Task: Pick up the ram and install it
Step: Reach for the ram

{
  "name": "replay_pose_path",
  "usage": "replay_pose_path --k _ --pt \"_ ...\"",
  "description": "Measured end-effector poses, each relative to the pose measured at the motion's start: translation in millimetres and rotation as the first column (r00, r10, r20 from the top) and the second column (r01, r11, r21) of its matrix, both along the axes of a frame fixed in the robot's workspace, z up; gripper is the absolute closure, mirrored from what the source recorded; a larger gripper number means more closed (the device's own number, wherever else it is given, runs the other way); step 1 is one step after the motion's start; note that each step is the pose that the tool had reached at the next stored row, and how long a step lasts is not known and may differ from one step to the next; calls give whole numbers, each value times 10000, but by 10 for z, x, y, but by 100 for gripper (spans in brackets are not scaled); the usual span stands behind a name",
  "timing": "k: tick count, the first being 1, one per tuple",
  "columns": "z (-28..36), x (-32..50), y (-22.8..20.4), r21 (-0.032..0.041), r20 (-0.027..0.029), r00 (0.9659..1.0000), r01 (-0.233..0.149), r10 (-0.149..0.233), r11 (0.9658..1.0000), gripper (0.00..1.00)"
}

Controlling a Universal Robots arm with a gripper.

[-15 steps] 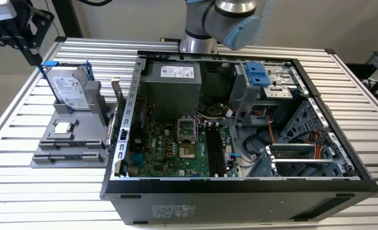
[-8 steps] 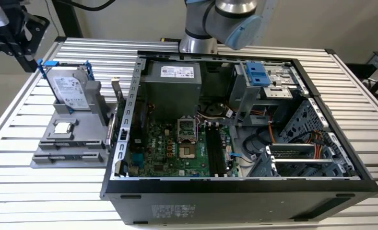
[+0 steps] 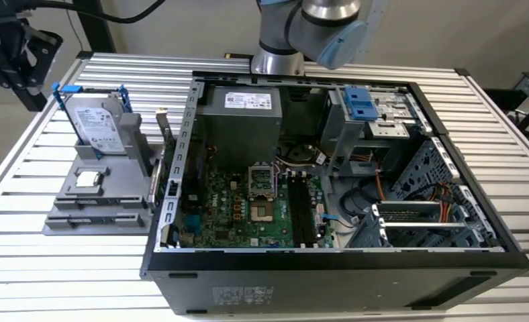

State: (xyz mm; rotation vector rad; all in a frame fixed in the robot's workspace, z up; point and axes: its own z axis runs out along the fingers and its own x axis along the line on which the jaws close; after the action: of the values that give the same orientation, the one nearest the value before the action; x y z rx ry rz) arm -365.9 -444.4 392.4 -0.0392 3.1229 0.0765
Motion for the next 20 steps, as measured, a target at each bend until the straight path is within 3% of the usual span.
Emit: replay_pose_path --k 8,12,20 --pt "-3 1 -186 -1 -6 10000 0 0 10000 100" --pt "-3 1 -216 0 -6 10000 0 0 10000 100" --pt "-3 1 -219 0 -5 10000 0 0 10000 100"
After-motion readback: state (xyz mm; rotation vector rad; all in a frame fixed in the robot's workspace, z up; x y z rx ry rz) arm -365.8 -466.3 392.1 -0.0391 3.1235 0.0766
